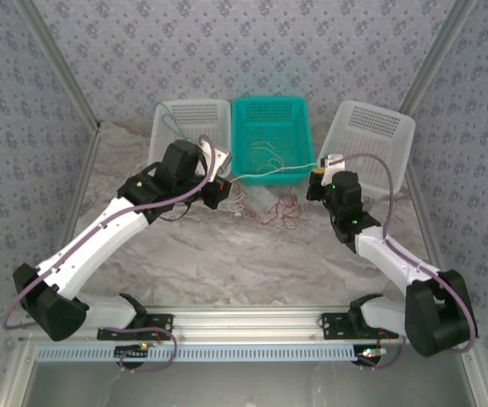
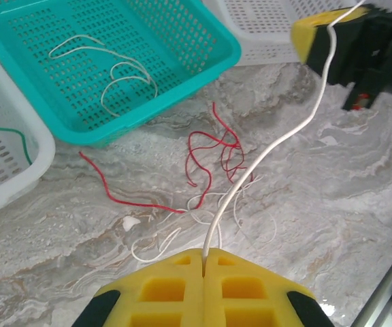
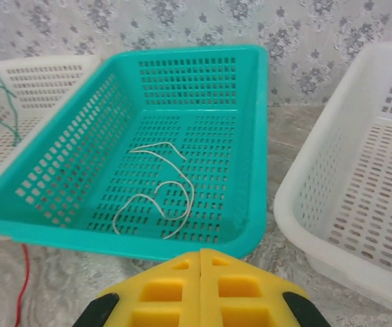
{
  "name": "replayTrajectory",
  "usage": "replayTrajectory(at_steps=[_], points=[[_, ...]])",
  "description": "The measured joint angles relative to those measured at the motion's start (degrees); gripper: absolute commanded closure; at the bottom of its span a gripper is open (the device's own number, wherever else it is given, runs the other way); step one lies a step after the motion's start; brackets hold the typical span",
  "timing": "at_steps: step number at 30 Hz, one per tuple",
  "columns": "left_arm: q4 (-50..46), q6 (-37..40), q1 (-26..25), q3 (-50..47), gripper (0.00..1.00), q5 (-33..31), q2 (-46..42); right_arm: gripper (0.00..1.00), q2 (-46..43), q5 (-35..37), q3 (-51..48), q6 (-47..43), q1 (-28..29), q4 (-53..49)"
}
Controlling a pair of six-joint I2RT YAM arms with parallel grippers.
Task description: Untangle the cables
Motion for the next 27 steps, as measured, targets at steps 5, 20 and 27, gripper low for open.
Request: replayTrajectory(at_steps=[5, 20, 27], points=[[1.9, -0.1, 0.0, -1.9, 0.87, 0.0, 1.8, 1.0, -4.2, -4.4, 6.1, 1.9, 0.0, -8.1], [29.4, -4.5, -4.3, -14.5, 0.04, 13.0, 6.1, 1.0, -1.0, -8.0, 44.3, 8.8, 8.5, -32.0], [38.4, -4.2, -5.9, -12.5, 0.01, 15.1, 15.9, 1.0, 1.6, -7.9, 53.5, 12.0, 8.9, -37.2]])
